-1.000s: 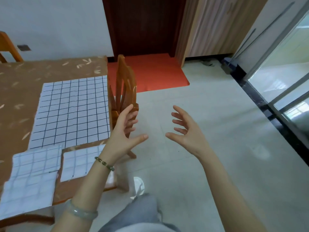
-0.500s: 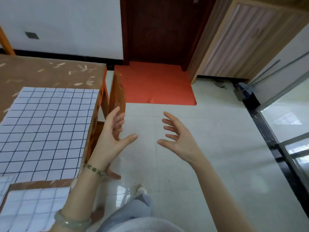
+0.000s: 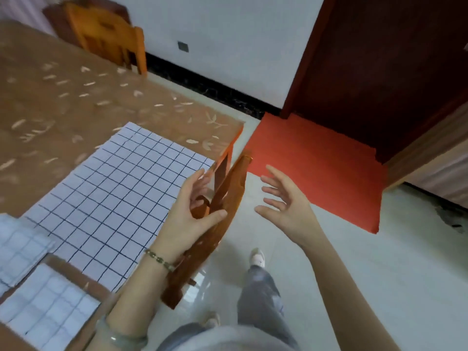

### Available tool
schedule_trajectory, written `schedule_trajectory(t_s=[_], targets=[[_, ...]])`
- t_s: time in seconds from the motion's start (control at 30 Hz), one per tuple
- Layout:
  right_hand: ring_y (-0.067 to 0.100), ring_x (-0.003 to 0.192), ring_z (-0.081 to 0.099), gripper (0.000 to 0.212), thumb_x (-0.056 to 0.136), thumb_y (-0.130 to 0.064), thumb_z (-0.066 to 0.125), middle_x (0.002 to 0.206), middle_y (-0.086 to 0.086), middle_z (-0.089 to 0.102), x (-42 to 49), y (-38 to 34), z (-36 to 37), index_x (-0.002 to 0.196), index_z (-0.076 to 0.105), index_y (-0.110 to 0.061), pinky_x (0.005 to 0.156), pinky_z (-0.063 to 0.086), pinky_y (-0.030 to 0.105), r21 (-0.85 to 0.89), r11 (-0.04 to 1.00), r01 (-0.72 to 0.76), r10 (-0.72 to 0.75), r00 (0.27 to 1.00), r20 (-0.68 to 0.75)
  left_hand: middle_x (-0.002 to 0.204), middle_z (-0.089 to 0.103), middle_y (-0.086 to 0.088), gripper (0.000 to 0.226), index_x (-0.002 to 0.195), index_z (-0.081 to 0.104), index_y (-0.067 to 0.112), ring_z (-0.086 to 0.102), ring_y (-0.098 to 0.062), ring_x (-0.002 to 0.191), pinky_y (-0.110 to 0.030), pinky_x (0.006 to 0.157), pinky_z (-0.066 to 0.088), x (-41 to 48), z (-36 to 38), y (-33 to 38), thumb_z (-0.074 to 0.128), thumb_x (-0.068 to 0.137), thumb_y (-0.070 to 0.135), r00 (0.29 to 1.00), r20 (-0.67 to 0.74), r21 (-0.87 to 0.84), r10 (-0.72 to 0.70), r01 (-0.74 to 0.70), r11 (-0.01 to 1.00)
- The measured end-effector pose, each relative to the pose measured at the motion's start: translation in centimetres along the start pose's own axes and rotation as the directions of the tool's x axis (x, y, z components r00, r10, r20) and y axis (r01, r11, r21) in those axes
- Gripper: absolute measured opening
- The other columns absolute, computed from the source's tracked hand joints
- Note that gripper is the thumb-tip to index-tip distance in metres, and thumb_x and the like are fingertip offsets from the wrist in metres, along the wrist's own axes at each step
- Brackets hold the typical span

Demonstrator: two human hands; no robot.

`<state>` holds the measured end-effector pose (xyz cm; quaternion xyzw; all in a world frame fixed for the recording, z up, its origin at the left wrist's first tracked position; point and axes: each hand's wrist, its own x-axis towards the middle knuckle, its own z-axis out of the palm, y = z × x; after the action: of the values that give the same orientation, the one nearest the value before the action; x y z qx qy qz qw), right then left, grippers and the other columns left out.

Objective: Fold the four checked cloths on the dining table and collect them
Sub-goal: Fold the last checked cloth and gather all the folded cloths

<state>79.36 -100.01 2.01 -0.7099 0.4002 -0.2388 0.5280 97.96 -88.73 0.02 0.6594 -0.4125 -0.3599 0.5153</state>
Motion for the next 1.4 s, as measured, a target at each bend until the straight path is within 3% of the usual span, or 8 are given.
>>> schedule_trajectory(t_s=[0.2,0.43,0.87,1.0,1.07,1.17,1.3,1.4], targets=[[0.002,0.115,0.054,0.076,0.076,-0.003,0.076,0.129,-0.009,0.055,11.3,-1.1,-2.1,0.13,0.041,-0.044,0.098,0.048,0.027,0.073,0.992,0.105,-0.121,0.953,0.277,0.131,0.047,0.025,0.086,0.134,0.031,0.051,0.047,0.006,0.119,-0.027,0.103,0.041,4.4,0.6,1.0,0.076,0.06,0.052,0.935,-0.344,-0.01,-0.085,0.087,0.996],[0.004,0.119,0.054,0.076,0.076,-0.003,0.076,0.133,-0.007,0.054,20.3,-3.1,-0.5,0.136,0.04,-0.034,0.099,0.047,0.026,0.124,0.976,0.178,-0.217,0.782,0.585,0.136,0.042,0.026,0.092,0.142,0.026,0.042,0.042,0.006,0.124,-0.017,0.098,0.038,5.7,0.4,1.6,0.072,0.064,0.058,0.788,-0.599,0.064,-0.143,0.225,0.972],[0.003,0.127,0.045,0.07,0.08,-0.008,0.073,0.14,-0.014,0.047,29.3,-2.6,10.3,0.136,0.044,-0.037,0.103,0.041,0.025,0.022,0.952,0.305,-0.201,0.571,0.796,0.155,0.024,0.005,0.081,0.149,0.019,0.022,0.023,-0.011,0.141,-0.031,0.115,0.021,4.6,-6.0,-6.3,0.063,0.086,0.045,0.65,-0.696,0.192,-0.306,0.579,0.793],[0.017,0.141,0.027,0.067,0.083,-0.026,0.072,0.152,-0.003,0.033,31.8,0.4,15.9,0.142,0.041,-0.029,0.115,0.024,0.038,-0.187,0.743,0.643,-0.188,0.468,0.864,0.16,0.006,-0.004,0.082,0.152,0.012,0.016,0.004,-0.018,0.147,-0.032,0.117,0.006,5.1,-8.2,-11.8,0.044,0.09,0.06,0.633,-0.664,0.321,-0.399,0.723,0.612],[0.023,0.146,0.012,0.069,0.086,-0.037,0.066,0.158,0.003,0.016,32.6,2.3,18.4,0.146,0.034,-0.028,0.116,0.013,0.04,-0.262,0.621,0.739,-0.114,0.416,0.902,0.16,-0.002,-0.006,0.104,0.153,0.004,0.017,-0.002,-0.021,0.147,-0.035,0.118,0.001,5.5,-8.8,-14.4,0.01,0.074,0.085,0.619,-0.642,0.418,-0.453,0.778,0.469],[0.025,0.147,-0.01,0.068,0.094,-0.05,0.048,0.16,0.005,-0.006,33.5,5.0,21.5,0.151,0.016,-0.03,0.117,-0.001,0.04,-0.328,0.46,0.825,0.011,0.364,0.931,0.159,-0.013,-0.006,0.122,0.151,-0.01,0.027,-0.011,-0.025,0.147,-0.042,0.116,-0.007,6.1,-9.3,-18.0,-0.03,0.047,0.087,0.591,-0.628,0.498,-0.506,0.805,0.321],[0.027,0.145,-0.016,0.067,0.098,-0.054,0.031,0.159,0.01,-0.013,35.0,7.5,24.1,0.153,0.002,-0.029,0.117,-0.006,0.043,-0.335,0.291,0.896,0.118,0.314,0.942,0.153,-0.026,-0.005,0.109,0.144,-0.024,0.03,-0.019,-0.029,0.144,-0.049,0.115,-0.009,7.5,-9.0,-20.8,-0.031,0.051,0.086,0.582,-0.585,0.512,-0.565,0.805,0.299],[0.028,0.145,-0.017,0.069,0.097,-0.058,0.023,0.159,0.011,-0.015,36.4,8.9,24.3,0.152,-0.005,-0.028,0.117,-0.008,0.044,-0.3,0.189,0.935,0.135,0.278,0.951,0.156,-0.004,-0.01,0.095,0.15,-0.01,0.029,0.003,-0.035,0.145,-0.055,0.113,0.006,8.5,-8.3,-21.7,-0.009,0.074,0.085,0.586,-0.566,0.525,-0.58,0.798,0.294]])
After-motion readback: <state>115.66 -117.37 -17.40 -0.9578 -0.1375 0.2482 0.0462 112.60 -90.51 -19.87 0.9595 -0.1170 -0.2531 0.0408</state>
